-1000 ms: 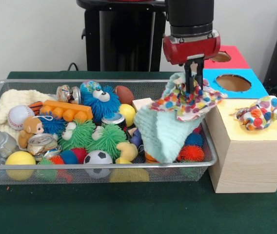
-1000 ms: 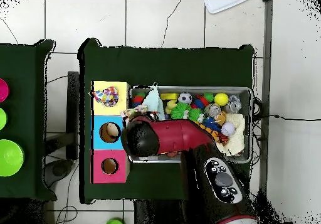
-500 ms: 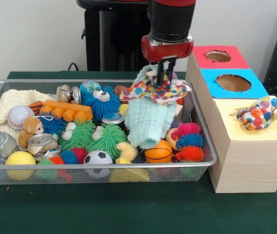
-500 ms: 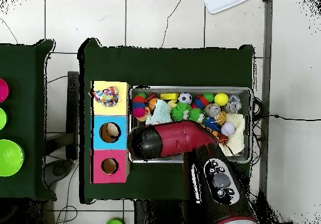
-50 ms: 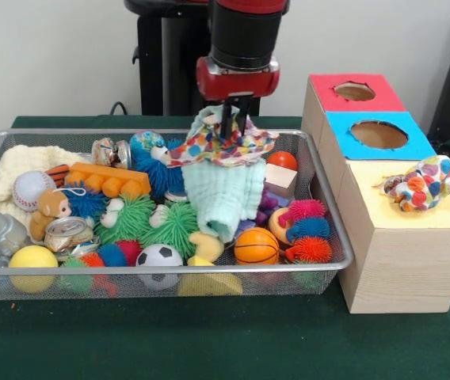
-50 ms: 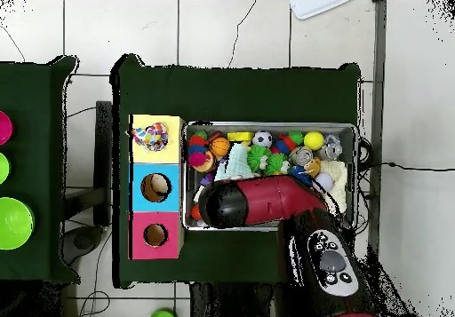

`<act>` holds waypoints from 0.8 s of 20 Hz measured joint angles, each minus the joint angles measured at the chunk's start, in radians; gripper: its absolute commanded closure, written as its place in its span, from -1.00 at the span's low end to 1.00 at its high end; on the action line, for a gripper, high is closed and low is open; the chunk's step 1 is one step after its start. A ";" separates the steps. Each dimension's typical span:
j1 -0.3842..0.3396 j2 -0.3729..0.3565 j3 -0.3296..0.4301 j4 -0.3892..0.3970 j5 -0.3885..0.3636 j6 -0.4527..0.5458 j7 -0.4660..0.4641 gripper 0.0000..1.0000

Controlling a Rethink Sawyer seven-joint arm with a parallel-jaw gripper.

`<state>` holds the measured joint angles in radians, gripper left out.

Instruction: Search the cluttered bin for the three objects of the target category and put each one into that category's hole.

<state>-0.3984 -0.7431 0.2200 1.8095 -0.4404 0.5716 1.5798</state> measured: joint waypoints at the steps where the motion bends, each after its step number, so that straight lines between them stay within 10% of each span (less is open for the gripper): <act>1: -0.009 0.002 0.000 0.000 -0.002 -0.009 0.000 1.00; 16: -0.058 0.074 0.002 0.000 -0.002 -0.410 0.000 1.00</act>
<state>-0.4566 -0.6690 0.2221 1.8093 -0.4426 0.1614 1.5798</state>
